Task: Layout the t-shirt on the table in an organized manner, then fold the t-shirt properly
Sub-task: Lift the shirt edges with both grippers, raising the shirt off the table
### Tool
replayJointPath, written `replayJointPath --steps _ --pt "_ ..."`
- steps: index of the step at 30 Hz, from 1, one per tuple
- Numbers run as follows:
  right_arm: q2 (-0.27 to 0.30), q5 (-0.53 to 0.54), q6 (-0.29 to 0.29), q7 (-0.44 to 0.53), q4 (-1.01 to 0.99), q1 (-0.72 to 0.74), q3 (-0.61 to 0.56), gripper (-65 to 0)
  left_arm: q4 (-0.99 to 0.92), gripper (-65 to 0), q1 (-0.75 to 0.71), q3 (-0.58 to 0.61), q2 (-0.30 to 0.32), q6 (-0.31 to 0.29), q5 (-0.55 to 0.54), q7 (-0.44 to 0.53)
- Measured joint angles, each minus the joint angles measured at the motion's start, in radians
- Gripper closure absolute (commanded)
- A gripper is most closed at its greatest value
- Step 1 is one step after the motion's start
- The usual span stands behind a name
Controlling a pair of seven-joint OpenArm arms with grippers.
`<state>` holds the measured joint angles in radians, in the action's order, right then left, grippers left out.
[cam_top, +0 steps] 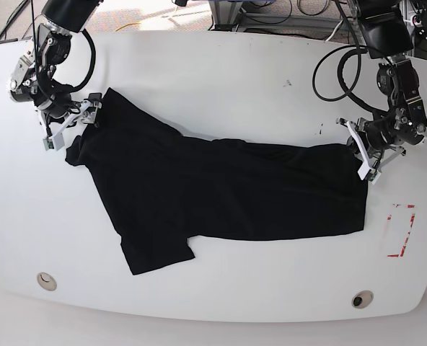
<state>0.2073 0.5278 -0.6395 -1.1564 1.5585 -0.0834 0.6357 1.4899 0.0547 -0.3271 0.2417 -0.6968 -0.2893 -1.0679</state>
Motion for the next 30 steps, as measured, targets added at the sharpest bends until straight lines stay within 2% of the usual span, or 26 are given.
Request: replayJointPath --steps 5,9,16,18,20,22,24,25,30 --pt "-0.023 0.005 -0.008 0.001 -0.001 -0.003 0.0 -46.5 0.0 -0.3 0.0 0.001 -0.001 0.0 -0.003 0.002" --pt "-0.036 0.019 -0.019 0.02 -0.022 0.003 -0.001 -47.4 0.0 -0.3 -0.001 -0.002 0.0 0.0 0.0 0.002" --pt "-0.036 0.027 -0.031 0.031 -0.041 0.01 0.0 -45.3 0.0 -0.3 -0.002 -0.002 0.0 0.0 0.0 0.002" --pt "-0.036 0.027 -0.031 0.031 -0.041 0.01 0.0 -38.7 0.0 -0.3 -0.004 -0.002 0.0 0.0 0.0 0.003" --pt "-0.036 0.027 -0.031 0.028 -0.042 0.01 0.0 -28.5 0.0 -0.3 -0.008 -0.002 0.0 0.0 0.0 0.003" --pt "-0.036 0.022 -0.031 0.026 -0.043 0.01 0.0 -14.7 0.0 -0.3 -0.011 -0.002 0.0 0.0 0.0 0.003" --pt "-0.036 0.019 -0.029 0.018 -0.045 0.008 0.0 -4.0 0.0 -0.3 -0.011 -0.002 0.0 0.0 0.0 0.003" --pt "-0.035 0.019 -0.029 0.006 -0.046 0.007 0.0 -0.8 0.0 -0.3 -0.011 -0.002 0.0 0.0 0.0 0.003" --pt "-0.037 0.018 -0.026 0.003 -0.038 -0.003 -0.002 -1.4 0.024 -0.3 -0.015 -0.002 0.0 0.0 0.001 -0.001"
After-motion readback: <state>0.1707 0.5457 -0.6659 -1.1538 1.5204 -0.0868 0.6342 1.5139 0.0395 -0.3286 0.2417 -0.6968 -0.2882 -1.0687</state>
